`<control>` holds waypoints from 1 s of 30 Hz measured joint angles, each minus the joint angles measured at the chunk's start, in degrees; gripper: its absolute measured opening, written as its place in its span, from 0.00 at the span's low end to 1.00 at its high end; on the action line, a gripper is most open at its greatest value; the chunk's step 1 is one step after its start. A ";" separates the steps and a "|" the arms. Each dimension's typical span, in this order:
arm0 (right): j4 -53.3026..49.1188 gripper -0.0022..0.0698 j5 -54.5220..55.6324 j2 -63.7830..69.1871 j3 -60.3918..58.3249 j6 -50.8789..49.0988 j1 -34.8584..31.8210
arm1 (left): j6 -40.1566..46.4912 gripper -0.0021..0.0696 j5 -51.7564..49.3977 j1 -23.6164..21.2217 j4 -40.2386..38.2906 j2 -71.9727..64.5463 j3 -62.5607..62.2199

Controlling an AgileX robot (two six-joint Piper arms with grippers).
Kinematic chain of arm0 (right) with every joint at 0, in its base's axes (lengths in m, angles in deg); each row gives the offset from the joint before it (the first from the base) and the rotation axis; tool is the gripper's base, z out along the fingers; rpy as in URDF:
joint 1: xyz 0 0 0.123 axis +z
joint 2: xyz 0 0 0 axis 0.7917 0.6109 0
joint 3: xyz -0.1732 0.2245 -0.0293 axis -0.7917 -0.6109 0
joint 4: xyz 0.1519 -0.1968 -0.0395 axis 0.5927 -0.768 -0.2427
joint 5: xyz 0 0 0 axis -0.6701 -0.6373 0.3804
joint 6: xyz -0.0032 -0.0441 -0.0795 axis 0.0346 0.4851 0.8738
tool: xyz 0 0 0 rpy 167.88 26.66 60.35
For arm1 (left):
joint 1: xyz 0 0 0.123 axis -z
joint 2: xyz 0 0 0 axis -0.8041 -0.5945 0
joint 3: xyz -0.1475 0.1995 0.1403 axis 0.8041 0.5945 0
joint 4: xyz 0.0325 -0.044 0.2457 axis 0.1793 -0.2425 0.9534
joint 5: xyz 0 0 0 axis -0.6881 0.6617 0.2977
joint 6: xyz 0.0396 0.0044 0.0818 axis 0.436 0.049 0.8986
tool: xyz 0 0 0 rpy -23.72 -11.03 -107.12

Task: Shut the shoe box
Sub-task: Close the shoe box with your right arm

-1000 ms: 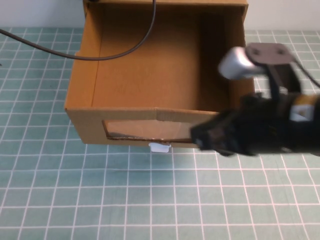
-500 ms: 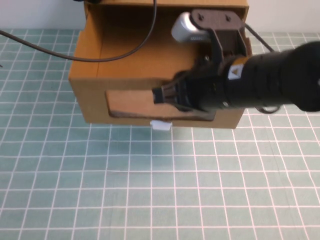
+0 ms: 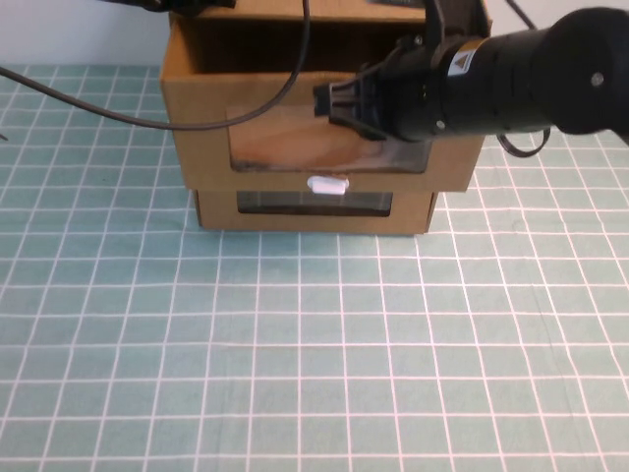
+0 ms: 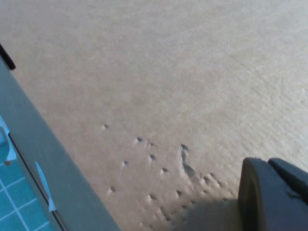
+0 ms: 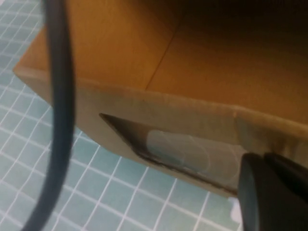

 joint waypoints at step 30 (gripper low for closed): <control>0.44 0.01 11.91 13.56 11.10 0.00 -3.71 | -0.57 0.02 -0.13 0.00 -0.48 0.00 0.00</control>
